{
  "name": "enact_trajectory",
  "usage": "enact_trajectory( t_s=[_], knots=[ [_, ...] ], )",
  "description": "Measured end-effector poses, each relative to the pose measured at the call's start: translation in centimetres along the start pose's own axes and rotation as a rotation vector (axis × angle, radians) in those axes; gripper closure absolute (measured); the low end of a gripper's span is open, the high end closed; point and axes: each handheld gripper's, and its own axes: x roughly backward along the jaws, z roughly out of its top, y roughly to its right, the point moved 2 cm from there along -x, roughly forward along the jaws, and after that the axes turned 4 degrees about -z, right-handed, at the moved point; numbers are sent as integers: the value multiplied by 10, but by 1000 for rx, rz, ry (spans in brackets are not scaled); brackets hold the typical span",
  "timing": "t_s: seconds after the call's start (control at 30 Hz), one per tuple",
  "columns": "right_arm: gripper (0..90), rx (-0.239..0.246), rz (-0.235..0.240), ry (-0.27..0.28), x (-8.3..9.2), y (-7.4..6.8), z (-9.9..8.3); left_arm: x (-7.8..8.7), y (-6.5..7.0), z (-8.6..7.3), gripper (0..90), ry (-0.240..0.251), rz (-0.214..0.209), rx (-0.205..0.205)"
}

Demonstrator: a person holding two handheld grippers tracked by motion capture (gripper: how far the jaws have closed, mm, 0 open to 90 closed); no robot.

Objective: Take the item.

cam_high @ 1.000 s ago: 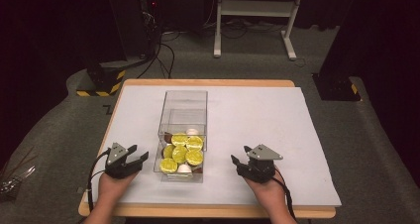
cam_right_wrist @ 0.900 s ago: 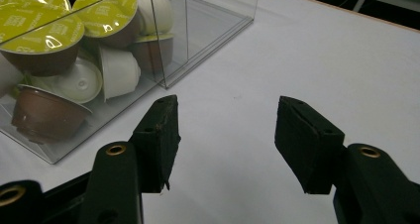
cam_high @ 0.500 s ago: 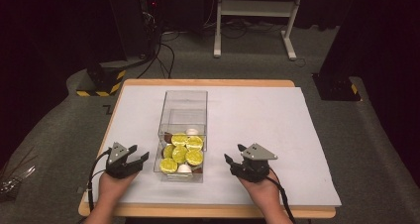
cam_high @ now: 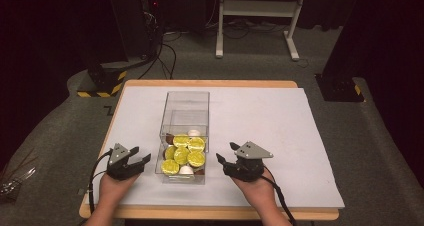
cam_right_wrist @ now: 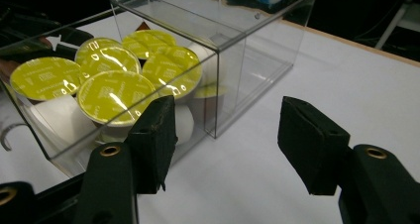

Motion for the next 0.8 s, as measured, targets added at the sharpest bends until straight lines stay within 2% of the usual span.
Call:
enact_trajectory(
  t_s=[0.47,0.5,0.53,0.8],
  knots=[
    [398,23,65,19,-4,-18,20,0,0,0,363,0,3,-10],
    [396,32,77,22,-5,-22,23,1,0,-1,363,-6,0,-32],
    [395,36,84,23,-6,-24,25,1,1,-1,363,4,0,-20],
    [391,64,136,20,-16,-42,33,2,2,-1,364,2,-2,-45]
  ],
)
